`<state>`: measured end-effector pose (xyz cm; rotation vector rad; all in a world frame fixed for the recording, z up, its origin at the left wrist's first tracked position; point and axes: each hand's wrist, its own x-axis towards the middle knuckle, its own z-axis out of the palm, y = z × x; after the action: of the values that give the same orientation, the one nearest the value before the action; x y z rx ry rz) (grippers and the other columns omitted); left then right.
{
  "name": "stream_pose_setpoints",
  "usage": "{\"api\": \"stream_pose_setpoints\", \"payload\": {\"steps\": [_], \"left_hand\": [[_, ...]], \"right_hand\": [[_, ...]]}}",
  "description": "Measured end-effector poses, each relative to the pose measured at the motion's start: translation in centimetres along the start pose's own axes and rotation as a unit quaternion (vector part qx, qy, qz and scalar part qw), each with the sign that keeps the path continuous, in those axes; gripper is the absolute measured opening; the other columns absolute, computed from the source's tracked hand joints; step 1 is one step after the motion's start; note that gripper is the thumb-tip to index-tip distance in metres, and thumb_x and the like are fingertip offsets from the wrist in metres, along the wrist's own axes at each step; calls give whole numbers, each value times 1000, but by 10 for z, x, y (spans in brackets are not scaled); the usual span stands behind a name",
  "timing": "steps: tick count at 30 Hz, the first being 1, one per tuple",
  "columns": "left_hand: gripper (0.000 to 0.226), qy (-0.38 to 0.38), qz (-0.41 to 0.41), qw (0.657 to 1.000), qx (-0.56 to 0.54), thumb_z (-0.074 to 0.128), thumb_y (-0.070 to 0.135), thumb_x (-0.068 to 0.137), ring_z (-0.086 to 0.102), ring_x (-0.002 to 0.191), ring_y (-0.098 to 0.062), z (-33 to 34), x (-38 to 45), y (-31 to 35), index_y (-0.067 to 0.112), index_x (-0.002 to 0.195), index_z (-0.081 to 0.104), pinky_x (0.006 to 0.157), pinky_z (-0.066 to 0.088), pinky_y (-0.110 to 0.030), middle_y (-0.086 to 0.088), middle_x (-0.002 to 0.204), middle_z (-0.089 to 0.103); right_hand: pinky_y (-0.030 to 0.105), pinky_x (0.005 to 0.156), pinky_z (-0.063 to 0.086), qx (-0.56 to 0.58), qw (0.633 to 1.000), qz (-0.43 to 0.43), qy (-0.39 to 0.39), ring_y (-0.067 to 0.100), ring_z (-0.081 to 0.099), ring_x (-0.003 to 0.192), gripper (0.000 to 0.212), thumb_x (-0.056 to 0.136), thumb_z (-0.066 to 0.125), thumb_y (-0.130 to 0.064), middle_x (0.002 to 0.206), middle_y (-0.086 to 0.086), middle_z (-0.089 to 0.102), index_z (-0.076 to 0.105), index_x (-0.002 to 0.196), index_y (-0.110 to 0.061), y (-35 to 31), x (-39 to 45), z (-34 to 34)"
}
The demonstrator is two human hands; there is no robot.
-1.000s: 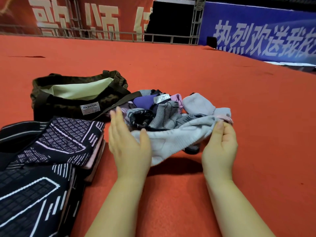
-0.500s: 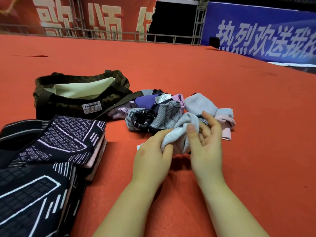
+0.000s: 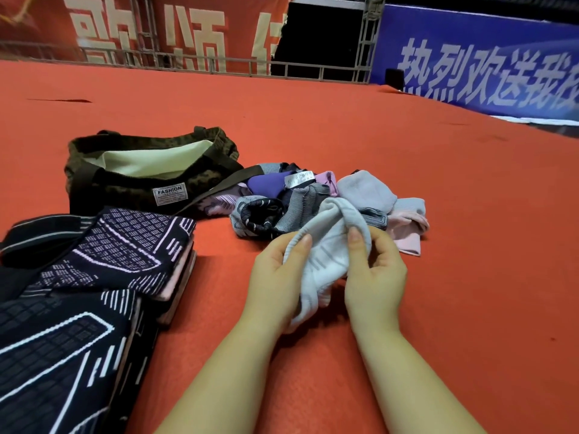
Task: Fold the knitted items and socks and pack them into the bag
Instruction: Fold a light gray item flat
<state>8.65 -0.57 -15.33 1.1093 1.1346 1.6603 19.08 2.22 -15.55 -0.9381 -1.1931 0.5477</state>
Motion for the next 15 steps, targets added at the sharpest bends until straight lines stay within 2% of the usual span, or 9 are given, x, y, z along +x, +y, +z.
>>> {"api": "stream_pose_setpoints", "payload": {"steps": [2, 5, 8, 10, 13, 15], "left_hand": [[11, 31, 19, 999, 23, 62, 22, 88, 67, 86, -20, -1, -3, 6, 18, 95, 69, 76, 54, -35, -7, 94, 73], [15, 45, 16, 998, 36, 64, 31, 78, 65, 81, -17, -4, -12, 15, 20, 87, 66, 76, 53, -37, -5, 87, 72], [11, 50, 3, 998, 40, 64, 25, 87, 63, 78, -18, -8, -28, 29, 15, 83, 67, 74, 52, -35, -7, 82, 71], [18, 34, -17, 999, 11, 56, 19, 92, 64, 73, -15, -10, -45, 37, 9, 82, 67, 67, 53, -28, -8, 79, 72], [22, 1, -51, 999, -16, 53, 18, 93, 64, 74, -19, -13, -71, 45, 4, 84, 67, 71, 52, -30, -15, 83, 72], [23, -13, -68, 997, -20, 52, 17, 93, 63, 69, -19, -17, -88, 53, 5, 80, 67, 67, 52, -27, -12, 77, 71]], "right_hand": [[11, 67, 43, 3, 1000, 9, 14, -7, 55, 70, 14, 88, 55, -27, 76, -12, 64, 65, 89, -16, 0, -1, 1], [13, 62, 43, 1, 999, 33, 33, -4, 53, 63, 16, 91, 53, -30, 69, -11, 62, 63, 83, -19, -3, -3, -4], [15, 57, 41, -13, 998, 39, 44, 2, 49, 58, 30, 89, 48, -38, 62, -6, 58, 60, 76, -14, -10, -5, -19], [13, 54, 37, -32, 999, 32, 27, 2, 46, 56, 30, 93, 51, -33, 59, -7, 54, 55, 69, -16, -20, -14, -37], [10, 56, 38, -33, 999, 15, -3, -4, 50, 57, 25, 97, 51, -18, 63, -9, 58, 58, 72, -20, -40, -27, -66], [11, 56, 39, -29, 999, 20, -21, -4, 50, 56, 23, 96, 51, -17, 65, -3, 60, 61, 76, -18, -54, -29, -82]]}}
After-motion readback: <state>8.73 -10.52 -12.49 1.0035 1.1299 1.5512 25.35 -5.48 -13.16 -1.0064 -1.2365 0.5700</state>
